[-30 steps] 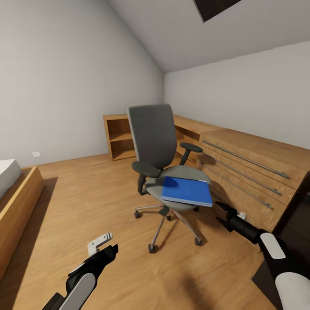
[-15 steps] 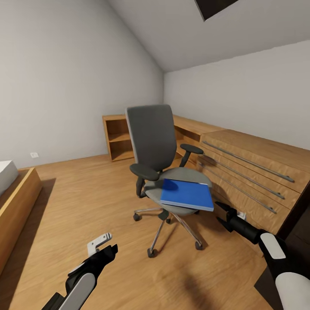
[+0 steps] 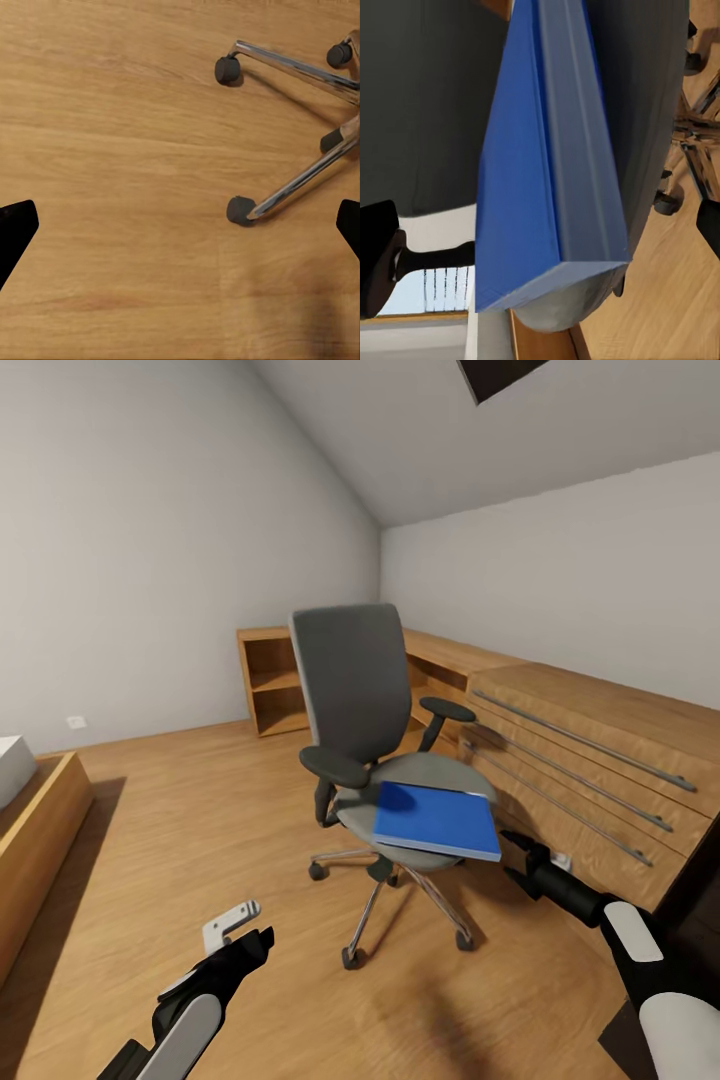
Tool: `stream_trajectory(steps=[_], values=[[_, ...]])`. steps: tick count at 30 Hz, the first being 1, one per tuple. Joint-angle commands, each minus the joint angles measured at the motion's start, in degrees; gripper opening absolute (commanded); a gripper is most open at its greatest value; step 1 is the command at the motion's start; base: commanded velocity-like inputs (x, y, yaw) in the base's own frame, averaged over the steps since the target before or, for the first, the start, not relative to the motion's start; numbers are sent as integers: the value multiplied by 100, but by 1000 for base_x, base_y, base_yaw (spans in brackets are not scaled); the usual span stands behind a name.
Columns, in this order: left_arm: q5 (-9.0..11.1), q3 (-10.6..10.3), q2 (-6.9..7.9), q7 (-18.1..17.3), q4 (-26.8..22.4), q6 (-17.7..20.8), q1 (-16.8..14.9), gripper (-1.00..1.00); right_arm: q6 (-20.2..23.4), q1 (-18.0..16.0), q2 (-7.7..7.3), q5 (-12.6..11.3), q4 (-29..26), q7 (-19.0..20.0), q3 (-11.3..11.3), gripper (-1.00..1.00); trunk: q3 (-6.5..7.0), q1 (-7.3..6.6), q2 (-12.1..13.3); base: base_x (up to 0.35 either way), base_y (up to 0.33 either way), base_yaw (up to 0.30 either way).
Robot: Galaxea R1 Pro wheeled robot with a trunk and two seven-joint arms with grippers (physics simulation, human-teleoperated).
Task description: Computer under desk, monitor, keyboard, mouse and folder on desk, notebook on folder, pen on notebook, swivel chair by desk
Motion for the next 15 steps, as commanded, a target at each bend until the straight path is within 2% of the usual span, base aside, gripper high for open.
stream_trajectory(steps=[1,8,15], values=[[24,-11,5,41,-8,16,-6,100,40,-5,2,5,2,13,-21,100,-6,1,-2,217,0,0],[24,-10,9,31,-8,16,-7,100,34,-5,5,5,33,0,-21,100,-6,1,-2,90,0,0],[24,-10,11,37,-8,16,-5,100,-41,-7,2,11,452,-12,-5,100,-6,1,-2,10,0,0]])
